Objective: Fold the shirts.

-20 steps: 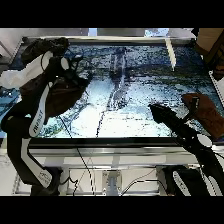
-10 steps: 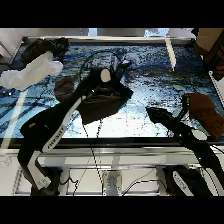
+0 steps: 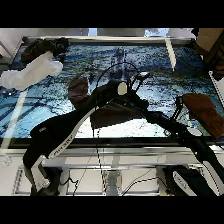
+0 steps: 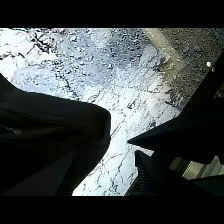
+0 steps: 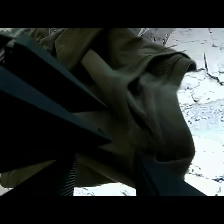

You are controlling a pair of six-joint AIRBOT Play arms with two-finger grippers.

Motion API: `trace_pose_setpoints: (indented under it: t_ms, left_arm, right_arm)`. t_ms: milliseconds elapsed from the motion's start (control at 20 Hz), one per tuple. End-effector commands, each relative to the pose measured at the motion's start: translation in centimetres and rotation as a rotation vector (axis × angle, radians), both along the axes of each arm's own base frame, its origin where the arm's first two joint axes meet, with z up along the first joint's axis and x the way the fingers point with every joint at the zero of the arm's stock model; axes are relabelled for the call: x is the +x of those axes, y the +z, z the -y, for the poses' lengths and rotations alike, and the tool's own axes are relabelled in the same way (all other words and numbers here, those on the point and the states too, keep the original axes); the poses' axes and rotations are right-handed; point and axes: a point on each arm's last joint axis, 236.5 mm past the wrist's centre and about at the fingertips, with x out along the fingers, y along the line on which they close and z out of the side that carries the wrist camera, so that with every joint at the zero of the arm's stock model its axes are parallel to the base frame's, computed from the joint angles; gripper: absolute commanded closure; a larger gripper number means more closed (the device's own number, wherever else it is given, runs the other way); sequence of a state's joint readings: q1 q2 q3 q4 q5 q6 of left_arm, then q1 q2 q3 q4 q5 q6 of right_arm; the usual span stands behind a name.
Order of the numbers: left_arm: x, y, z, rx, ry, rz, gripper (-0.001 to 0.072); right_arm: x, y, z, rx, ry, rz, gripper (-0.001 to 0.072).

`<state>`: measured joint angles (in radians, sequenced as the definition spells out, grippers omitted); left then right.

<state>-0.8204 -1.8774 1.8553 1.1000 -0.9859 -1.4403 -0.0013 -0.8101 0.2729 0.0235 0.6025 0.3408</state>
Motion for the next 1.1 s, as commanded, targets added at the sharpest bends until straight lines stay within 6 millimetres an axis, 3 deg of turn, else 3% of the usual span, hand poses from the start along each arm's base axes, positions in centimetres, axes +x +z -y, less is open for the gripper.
trace_pose_setpoints:
  t_ms: [0, 100, 250, 400, 500, 750, 1050]
  left_arm:
    - [0.7, -0.5, -0.5, 0.031, 0.003, 0.033, 0.0272]
    - [2.2, -0.4, -1.6, 0.041, 0.028, 0.048, 0.0265]
    - [6.1, 1.3, -3.9, 0.018, 0.105, 0.075, 0.0265]
    - [10.5, 2.8, -7.8, 0.008, 0.207, 0.089, 0.0265]
    - [12.5, 2.6, -11.0, 0.029, 0.261, 0.063, 0.0265]
    - [15.4, 1.1, -18.6, 0.122, 0.358, 0.006, 0.0264]
    - [17.6, 0.4, -24.3, 0.175, 0.470, -0.023, 0.0264]
  right_arm:
    - [0.2, -0.2, 0.2, 0.013, -0.021, -0.018, 0.0270]
    - [0.3, -0.9, 0.9, 0.011, -0.059, -0.055, 0.0270]
    - [0.2, -2.6, 2.0, -0.015, -0.111, -0.122, 0.0270]
    - [0.1, -4.8, 2.3, -0.014, -0.127, -0.198, 0.0270]
    - [-0.2, -6.7, 2.2, -0.001, -0.135, -0.267, 0.0270]
    - [-0.5, -8.8, 1.5, 0.086, -0.159, -0.372, 0.0269]
    - [-0.5, -8.8, 1.4, 0.138, -0.193, -0.412, 0.0269]
